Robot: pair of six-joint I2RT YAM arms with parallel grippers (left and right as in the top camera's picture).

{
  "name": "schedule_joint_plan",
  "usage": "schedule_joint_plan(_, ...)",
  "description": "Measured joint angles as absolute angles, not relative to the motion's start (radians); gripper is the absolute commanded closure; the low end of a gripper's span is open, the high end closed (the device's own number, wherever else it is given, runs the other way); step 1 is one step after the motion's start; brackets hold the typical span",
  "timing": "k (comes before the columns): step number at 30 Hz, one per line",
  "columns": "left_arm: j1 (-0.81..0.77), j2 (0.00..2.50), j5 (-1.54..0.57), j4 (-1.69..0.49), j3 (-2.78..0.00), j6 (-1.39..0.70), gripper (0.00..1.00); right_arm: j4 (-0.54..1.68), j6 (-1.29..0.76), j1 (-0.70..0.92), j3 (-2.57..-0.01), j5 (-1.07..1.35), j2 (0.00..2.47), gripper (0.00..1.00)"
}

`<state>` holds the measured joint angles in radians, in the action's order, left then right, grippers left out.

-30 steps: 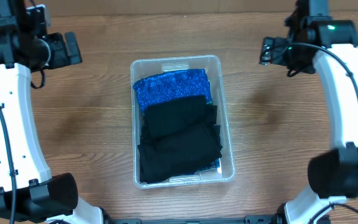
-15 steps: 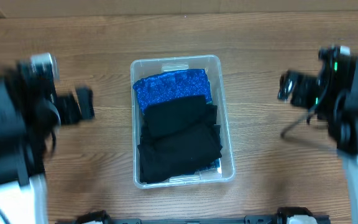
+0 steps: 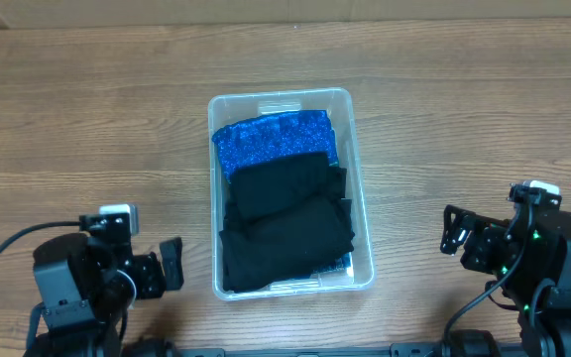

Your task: Pack container

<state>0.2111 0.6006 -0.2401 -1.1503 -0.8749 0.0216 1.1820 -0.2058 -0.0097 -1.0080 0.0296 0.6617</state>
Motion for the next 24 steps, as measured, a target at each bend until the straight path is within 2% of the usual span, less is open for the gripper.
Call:
schedule_joint_plan(14, 0.211, 0.6, -0.241, -1.19, -0.871, 0.022, 0.0, 1.185, -0.205, -0.01, -1.004, 0.03, 0.661, 0.0)
schedule_joint_plan(19, 0.211, 0.6, -0.241, -1.19, -0.871, 0.022, 0.0, 0.987, -0.149, -0.01, -0.916, 0.046, 0.58, 0.0)
schedule_joint_plan(24, 0.211, 0.599, -0.244, -1.191, -0.87, 0.022, 0.0, 0.738, -0.101, -0.008, -0.68, 0.082, 0.337, 0.0)
